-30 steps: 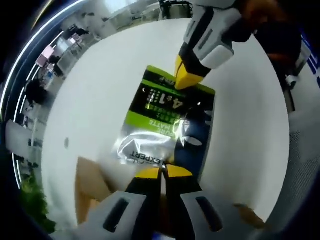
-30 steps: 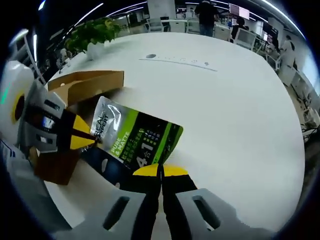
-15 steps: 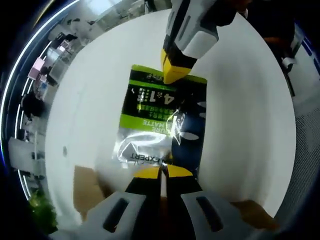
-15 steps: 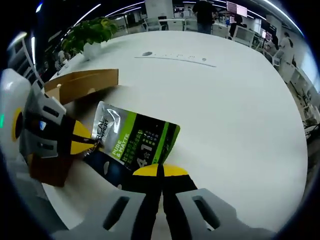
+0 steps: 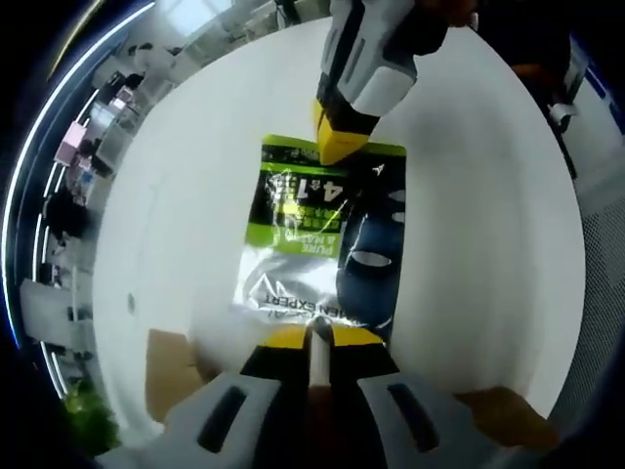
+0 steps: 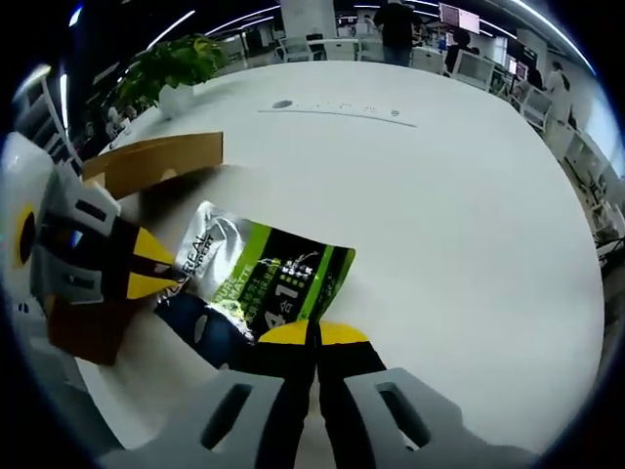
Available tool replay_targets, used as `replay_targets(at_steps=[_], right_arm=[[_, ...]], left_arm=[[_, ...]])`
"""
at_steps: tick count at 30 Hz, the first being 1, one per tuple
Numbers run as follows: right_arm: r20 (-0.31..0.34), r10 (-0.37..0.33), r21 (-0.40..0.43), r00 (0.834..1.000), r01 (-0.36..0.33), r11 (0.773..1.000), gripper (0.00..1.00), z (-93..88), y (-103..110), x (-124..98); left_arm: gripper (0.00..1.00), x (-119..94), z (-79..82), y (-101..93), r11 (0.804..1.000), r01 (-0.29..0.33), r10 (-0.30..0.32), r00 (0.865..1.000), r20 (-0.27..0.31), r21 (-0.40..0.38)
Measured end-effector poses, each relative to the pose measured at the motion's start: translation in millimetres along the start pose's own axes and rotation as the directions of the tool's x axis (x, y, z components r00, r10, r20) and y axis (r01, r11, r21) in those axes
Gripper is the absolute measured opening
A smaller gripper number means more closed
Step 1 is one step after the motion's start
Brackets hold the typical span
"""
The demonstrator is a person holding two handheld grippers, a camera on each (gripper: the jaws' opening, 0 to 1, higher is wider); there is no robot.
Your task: Operate the shoe box by opening the lid, removing the specified soft item, and placing it in the target area until the item is outside and the box remains undamaged.
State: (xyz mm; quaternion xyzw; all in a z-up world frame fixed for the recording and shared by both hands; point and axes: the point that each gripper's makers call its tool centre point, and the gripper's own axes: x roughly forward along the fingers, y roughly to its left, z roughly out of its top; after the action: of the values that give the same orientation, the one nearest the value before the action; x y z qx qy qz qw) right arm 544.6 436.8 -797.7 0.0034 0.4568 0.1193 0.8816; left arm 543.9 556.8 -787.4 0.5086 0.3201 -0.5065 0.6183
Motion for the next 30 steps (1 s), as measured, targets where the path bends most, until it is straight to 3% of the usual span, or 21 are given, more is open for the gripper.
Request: replay_targets(at_steps=[4,10,18,30], right_arm=[[0.003,-0.009,-0.007,1.000,0.009,1.000,0.00,0.7,-3,1],[-0.002,-0.014,-0.004,1.000,0.014,1.000,0.00,0.1,-4,3],[0.008,-0.033,-0.040,0.999,0.033,0.999,0.05,-0.6,-8,2],[0.034,-0.060,-0.067,0.998,0.062,0.996,0.11,3.3,-17,-15]], left_arm=[[0.05,-6,1.1,0.4,1.000,-0.006,0.006,1.000,0.013,0.007],[0.08,-16,7.6,-1.0,0.998,0.017,-0.013,0.998,0.060,-0.059],[0.10,-29,17.6,-4.5,0.971,0.082,-0.046,0.986,0.163,-0.224],[0.14,-58,23.7,3.2,0.937,0.107,-0.014,0.963,0.268,-0.334]])
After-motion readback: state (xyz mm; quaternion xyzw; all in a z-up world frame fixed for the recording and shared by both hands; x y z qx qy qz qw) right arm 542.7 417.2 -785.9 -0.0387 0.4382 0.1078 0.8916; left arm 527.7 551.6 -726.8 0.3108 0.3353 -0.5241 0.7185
